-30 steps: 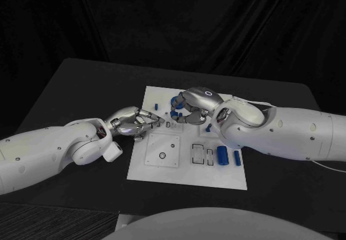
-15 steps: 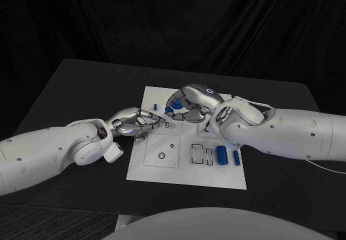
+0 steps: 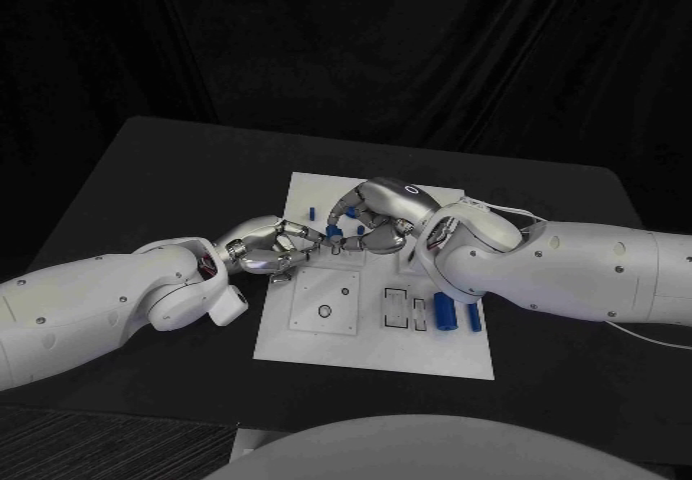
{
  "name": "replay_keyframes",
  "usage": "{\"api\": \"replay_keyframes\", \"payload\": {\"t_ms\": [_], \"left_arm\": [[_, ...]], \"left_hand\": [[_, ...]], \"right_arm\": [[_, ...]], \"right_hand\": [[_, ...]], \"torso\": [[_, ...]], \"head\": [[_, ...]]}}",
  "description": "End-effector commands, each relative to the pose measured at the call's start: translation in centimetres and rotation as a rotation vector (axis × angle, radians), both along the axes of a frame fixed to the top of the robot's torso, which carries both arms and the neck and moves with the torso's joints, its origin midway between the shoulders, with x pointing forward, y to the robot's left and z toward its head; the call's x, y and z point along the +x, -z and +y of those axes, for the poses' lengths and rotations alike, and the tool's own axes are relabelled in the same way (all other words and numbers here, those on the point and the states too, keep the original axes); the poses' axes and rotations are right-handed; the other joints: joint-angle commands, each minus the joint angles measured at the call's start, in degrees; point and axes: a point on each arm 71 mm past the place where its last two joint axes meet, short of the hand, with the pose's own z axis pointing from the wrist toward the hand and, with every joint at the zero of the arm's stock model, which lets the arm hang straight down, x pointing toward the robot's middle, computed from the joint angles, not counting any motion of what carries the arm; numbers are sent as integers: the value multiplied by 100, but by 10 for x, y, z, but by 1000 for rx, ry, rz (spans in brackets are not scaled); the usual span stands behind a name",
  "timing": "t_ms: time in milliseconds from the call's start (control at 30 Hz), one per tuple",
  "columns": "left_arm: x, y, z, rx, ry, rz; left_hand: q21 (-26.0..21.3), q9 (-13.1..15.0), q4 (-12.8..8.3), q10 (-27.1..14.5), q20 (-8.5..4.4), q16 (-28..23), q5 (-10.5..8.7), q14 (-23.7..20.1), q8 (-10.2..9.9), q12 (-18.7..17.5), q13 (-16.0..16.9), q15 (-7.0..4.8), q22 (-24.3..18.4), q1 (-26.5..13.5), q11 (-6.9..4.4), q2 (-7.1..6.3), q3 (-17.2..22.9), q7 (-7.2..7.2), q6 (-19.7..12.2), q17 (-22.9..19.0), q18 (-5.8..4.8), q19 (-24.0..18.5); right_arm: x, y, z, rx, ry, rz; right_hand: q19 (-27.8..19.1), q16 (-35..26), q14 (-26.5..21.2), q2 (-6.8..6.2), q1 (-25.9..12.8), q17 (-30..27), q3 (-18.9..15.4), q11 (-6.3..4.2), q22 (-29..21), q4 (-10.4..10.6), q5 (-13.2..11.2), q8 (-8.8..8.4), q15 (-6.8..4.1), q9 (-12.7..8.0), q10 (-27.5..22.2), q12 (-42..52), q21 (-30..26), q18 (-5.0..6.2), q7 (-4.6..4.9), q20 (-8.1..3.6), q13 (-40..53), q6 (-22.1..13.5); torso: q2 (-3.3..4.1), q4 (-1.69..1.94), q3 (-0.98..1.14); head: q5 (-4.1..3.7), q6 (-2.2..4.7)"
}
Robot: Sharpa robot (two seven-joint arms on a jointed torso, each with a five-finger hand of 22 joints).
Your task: Assemble the parts on the task board
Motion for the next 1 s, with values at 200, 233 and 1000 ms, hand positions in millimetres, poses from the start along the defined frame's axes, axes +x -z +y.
{"api": "replay_keyframes", "payload": {"t_ms": [200, 233, 1000], "left_arm": [[-2, -1, -4, -8, 37, -14], [-2, -1, -5, -8, 38, -13], [-2, -1, -10, -16, 49, -17]], "left_hand": [[-37, 134, -84, 8, -99, -51, -33, 575, 156, 20, 937, -127, 14, -122, -99, 29, 217, 68, 565, 1578, 37, -26], [-37, 134, -85, 3, -100, -51, -34, 575, 158, 19, 933, -127, 15, -122, -99, 29, 218, 67, 569, 1578, 37, -25], [-46, 126, -111, -52, -125, -51, -46, 575, 176, 7, 889, -152, 19, -134, -129, 20, 242, 26, 563, 1578, 39, -42]], "right_arm": [[1, 9, 2, -53, -2, 68], [1, 10, 2, -57, -2, 72], [1, 20, 2, -106, 8, 126]], "right_hand": [[-25, 142, 640, 58, 99, 1536, 264, -12, 1057, -88, -44, 73, -19, 209, 597, 95, 79, -45, -39, -31, 1553, 113], [-25, 142, 640, 58, 99, 1536, 264, -12, 1057, -88, -44, 73, -19, 209, 597, 95, 79, -45, -39, -31, 1553, 113], [-39, 142, 640, 64, 113, 1536, 283, -4, 1049, -106, -68, 53, -14, 210, 597, 95, 51, -39, -28, -27, 1553, 81]], "torso": [[-1, 13, -7], [-2, 15, -6], [6, -4, 4]], "head": [[-19, 0], [-21, 0], [-15, 0]]}}
